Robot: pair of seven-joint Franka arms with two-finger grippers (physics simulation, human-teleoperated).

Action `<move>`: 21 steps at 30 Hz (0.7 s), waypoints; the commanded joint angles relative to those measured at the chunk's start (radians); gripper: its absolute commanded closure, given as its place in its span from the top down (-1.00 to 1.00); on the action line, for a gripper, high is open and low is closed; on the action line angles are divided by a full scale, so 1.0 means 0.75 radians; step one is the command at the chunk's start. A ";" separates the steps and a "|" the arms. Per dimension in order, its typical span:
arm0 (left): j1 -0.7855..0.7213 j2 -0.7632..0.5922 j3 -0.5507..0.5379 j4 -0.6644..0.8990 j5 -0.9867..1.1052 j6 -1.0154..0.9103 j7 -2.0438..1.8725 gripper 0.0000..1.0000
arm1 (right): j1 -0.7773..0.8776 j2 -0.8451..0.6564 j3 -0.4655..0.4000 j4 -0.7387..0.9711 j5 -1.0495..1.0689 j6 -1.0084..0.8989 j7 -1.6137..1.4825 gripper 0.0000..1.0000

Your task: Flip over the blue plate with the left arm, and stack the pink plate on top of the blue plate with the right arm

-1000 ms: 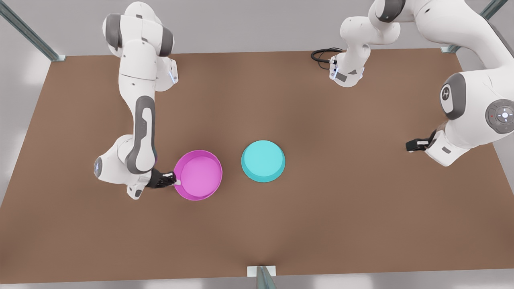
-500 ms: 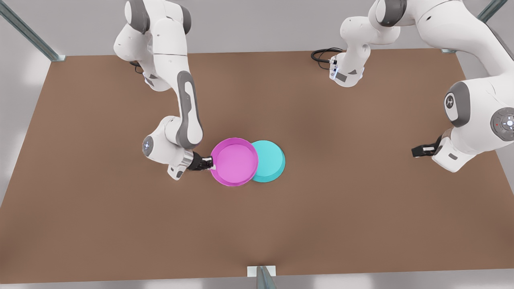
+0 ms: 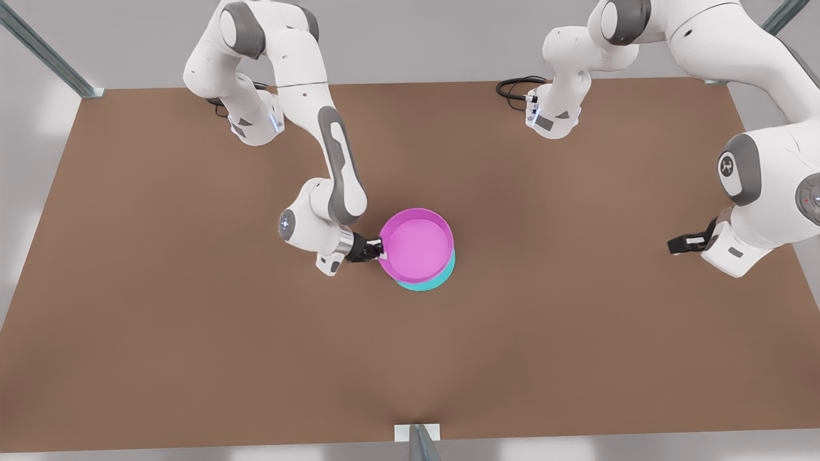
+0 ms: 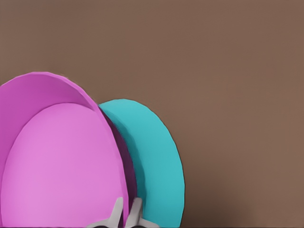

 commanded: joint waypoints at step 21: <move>-0.031 -0.031 -0.081 0.008 -0.109 -0.012 -0.016 1.00 | -1.170 -0.742 0.595 0.191 -1.956 -0.374 0.078 1.00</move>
